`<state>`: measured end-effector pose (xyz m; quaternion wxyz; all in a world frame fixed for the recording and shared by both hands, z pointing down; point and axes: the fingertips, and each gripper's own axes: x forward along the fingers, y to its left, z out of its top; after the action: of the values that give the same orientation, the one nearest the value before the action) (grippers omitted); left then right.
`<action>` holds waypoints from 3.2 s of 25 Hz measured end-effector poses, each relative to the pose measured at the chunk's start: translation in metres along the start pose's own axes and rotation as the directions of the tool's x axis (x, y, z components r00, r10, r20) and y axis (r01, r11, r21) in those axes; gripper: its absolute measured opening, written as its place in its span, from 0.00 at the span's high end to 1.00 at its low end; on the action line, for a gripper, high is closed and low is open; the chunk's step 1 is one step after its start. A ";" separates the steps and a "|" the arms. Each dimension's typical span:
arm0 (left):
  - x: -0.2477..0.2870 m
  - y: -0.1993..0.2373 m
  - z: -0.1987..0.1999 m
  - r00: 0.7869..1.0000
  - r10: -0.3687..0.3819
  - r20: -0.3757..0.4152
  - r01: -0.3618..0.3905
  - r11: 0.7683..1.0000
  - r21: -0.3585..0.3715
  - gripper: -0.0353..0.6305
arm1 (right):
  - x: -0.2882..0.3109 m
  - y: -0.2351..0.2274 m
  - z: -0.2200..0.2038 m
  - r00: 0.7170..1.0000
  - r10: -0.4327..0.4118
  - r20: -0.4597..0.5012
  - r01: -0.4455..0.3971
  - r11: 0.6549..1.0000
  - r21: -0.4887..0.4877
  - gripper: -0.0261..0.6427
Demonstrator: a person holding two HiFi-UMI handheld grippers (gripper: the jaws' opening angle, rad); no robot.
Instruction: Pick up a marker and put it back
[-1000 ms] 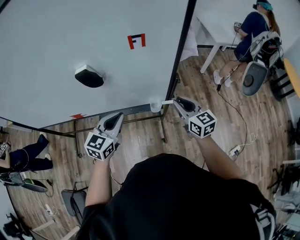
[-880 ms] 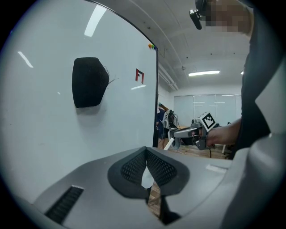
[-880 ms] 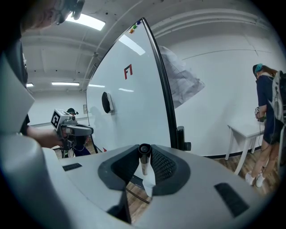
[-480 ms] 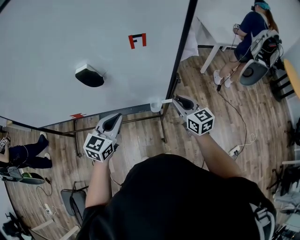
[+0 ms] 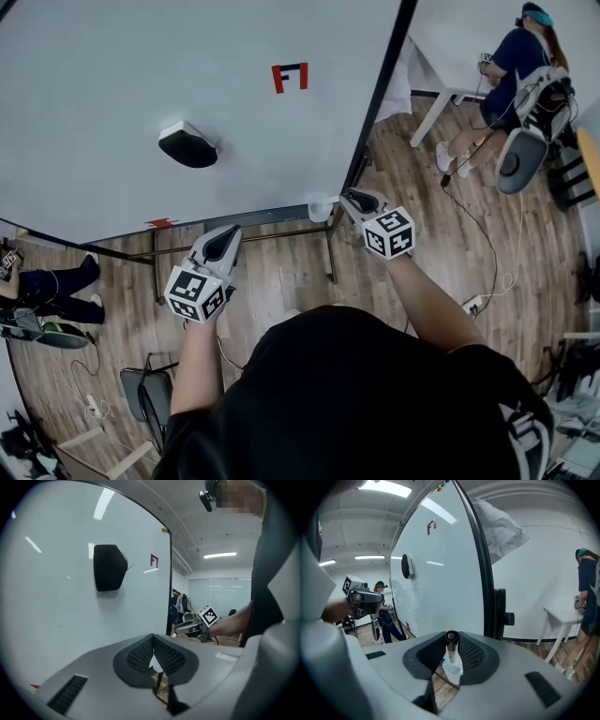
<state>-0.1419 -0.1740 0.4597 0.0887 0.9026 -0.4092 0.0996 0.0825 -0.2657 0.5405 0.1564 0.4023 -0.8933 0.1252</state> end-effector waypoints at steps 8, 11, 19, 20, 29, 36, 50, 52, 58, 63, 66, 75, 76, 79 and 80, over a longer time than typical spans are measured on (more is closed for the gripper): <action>0.000 0.010 -0.005 1.000 0.015 -0.015 -0.015 1.000 -0.008 0.93 | 0.038 -0.005 -0.036 0.997 0.018 -0.081 -0.018 1.000 0.002 0.85; 0.001 0.012 -0.005 1.000 0.015 -0.018 -0.015 1.000 -0.009 0.93 | 0.050 -0.006 -0.050 0.993 0.024 -0.112 -0.024 1.000 0.000 0.85; 0.000 0.016 -0.004 1.000 0.018 -0.021 -0.018 1.000 -0.007 0.93 | 0.073 -0.007 -0.074 0.986 0.025 -0.164 -0.029 0.999 -0.022 0.85; 0.001 0.016 -0.004 1.000 0.017 -0.021 -0.017 1.000 -0.007 0.93 | 0.076 -0.008 -0.076 0.985 0.021 -0.169 -0.025 0.999 -0.024 0.85; 0.001 0.015 -0.007 1.000 0.014 -0.027 -0.015 1.000 -0.012 0.93 | 0.086 -0.010 -0.094 0.980 0.005 -0.198 -0.011 1.000 -0.026 0.85; 0.001 0.013 -0.009 1.000 0.012 -0.029 -0.013 1.000 -0.014 0.93 | 0.087 -0.011 -0.107 0.977 0.000 -0.214 -0.005 1.000 -0.021 0.85; 0.001 0.007 -0.006 1.000 0.001 -0.019 -0.001 1.000 -0.010 0.93 | 0.066 -0.015 -0.093 0.983 -0.007 -0.181 0.007 1.000 -0.004 0.77; 0.001 0.005 -0.006 1.000 -0.002 -0.017 0.002 1.000 -0.009 0.93 | 0.059 -0.016 -0.084 0.987 -0.012 -0.161 0.011 1.000 -0.010 0.77; 0.003 0.002 -0.004 1.000 -0.011 -0.013 0.011 1.000 -0.005 0.93 | 0.037 -0.015 -0.061 0.994 -0.017 -0.108 0.015 1.000 -0.019 0.76; 0.005 -0.002 -0.001 1.000 -0.022 -0.008 0.022 1.000 0.002 0.93 | 0.018 -0.007 -0.046 0.997 -0.006 -0.073 0.003 0.999 -0.034 0.77; 0.006 -0.005 0.001 1.000 -0.030 -0.007 0.030 1.000 0.007 0.93 | 0.007 -0.002 -0.036 0.999 -0.004 -0.051 0.002 0.999 -0.039 0.79; 0.009 -0.012 0.001 0.999 -0.050 -0.011 0.050 0.999 0.014 0.93 | -0.016 0.007 -0.030 0.999 -0.006 -0.040 0.004 0.999 -0.045 0.88; 0.009 -0.013 0.001 0.999 -0.050 -0.011 0.051 0.999 0.014 0.93 | -0.017 0.008 -0.030 0.999 -0.004 -0.040 0.002 0.999 -0.045 0.89; 0.010 -0.012 -0.001 0.998 -0.054 -0.012 0.054 0.998 0.014 0.93 | -0.020 0.011 -0.030 0.999 0.002 -0.037 -0.004 0.999 -0.047 0.91; 0.011 -0.012 -0.001 0.998 -0.055 -0.013 0.055 0.998 0.014 0.93 | -0.021 0.012 -0.030 0.999 0.005 -0.036 -0.007 0.999 -0.048 0.91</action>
<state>-0.1256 -0.1735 0.4626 0.0873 0.9135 -0.3829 0.1057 0.0922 -0.2336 0.5585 0.1820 0.3935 -0.8942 0.1113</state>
